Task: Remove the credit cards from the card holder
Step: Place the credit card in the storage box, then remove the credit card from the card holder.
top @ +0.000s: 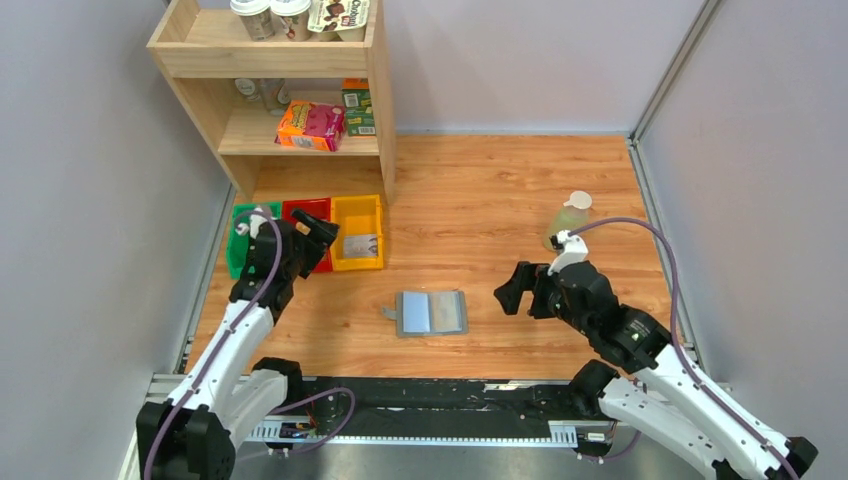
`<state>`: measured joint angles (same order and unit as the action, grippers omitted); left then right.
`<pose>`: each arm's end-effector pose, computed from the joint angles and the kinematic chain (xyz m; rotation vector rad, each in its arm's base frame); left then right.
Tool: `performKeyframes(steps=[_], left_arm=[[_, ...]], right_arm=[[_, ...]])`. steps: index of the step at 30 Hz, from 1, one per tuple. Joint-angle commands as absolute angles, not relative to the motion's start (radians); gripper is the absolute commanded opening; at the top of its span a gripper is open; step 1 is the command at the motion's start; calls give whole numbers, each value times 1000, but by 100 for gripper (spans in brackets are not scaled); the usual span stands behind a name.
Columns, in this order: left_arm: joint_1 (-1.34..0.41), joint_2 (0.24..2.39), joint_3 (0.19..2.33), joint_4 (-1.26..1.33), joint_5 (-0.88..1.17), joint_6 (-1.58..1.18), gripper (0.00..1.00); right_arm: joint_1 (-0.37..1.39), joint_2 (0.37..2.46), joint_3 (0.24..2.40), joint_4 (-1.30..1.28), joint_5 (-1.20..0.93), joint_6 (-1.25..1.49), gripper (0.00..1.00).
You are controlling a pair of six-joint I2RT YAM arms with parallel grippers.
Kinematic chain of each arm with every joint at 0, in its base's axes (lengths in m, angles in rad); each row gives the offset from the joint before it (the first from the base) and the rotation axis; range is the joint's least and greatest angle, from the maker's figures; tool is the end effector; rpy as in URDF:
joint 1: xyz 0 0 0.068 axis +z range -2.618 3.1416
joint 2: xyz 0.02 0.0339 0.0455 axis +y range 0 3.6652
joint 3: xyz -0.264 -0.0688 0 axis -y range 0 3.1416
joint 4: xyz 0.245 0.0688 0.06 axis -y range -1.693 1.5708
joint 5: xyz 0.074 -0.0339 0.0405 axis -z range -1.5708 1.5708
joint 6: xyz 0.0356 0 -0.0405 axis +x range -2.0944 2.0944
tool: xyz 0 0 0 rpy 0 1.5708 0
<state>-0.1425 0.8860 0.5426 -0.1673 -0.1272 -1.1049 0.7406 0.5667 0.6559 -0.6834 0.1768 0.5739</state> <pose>0.1979 -0.0238 0.2386 -1.0598 1.8575 -0.6209 0.0974 0.0806 0.2758 -0.0802 2.2084 0.5615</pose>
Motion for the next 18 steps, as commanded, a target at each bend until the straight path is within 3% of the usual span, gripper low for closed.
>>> performKeyframes(steps=[1, 5, 6, 9, 15, 18], left_arm=[[-190, 908, 663, -389, 159, -784, 88], [-388, 945, 725, -483, 130, -707, 82], [-463, 960, 736, -494, 108, -707, 77], [-607, 1003, 736, -503, 46, -727, 75], [-698, 1118, 687, -448, 3, -778, 78], [-709, 1192, 678, -408, 21, -790, 79]], right_arm=[[739, 624, 666, -652, 65, 670, 100], [739, 689, 627, -566, 26, 716, 100], [741, 708, 621, -543, 20, 732, 99], [747, 787, 618, -496, 17, 756, 90], [788, 965, 655, -425, -15, 772, 71], [804, 1064, 689, -397, -6, 769, 67]])
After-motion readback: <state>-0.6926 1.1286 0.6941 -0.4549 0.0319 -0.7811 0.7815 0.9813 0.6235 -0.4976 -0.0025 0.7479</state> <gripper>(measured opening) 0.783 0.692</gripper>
